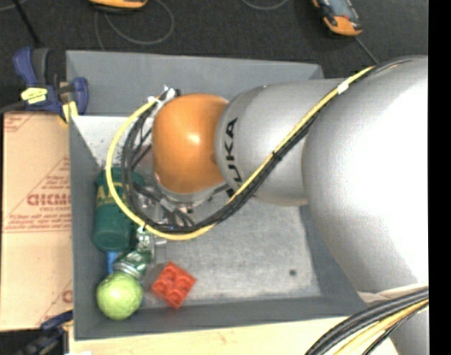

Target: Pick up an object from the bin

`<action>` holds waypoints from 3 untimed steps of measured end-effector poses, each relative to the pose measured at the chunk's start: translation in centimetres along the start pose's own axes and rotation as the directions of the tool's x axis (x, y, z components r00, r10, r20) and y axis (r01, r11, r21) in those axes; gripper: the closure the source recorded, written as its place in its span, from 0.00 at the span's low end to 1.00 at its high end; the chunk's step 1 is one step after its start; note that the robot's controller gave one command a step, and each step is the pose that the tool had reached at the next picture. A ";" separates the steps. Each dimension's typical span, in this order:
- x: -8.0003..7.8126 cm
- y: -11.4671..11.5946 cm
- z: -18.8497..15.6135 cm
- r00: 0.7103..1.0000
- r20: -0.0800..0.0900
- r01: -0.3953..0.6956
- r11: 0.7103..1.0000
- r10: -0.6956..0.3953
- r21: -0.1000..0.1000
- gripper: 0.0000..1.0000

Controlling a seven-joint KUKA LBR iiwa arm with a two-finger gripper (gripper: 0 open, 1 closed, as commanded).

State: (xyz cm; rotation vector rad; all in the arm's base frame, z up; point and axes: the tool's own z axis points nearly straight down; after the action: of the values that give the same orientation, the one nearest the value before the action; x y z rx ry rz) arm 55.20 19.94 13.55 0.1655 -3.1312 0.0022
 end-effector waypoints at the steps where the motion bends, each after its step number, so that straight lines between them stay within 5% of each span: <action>1: -1.7 -4.0 -2.8 1.000 0.010 -0.004 1.000 0.004 -0.003 0.00; 2: -4.2 -7.4 -2.4 0.994 0.012 0.110 0.994 -0.110 0.002 0.00; 3: -3.0 -4.9 1.5 0.979 0.013 0.202 0.979 -0.202 0.003 0.00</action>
Offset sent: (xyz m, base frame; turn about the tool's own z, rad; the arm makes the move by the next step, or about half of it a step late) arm 0.0656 -0.0802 0.0167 -0.1785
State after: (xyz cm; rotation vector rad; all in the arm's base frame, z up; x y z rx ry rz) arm 58.73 15.36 12.01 0.4845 -3.1112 0.0021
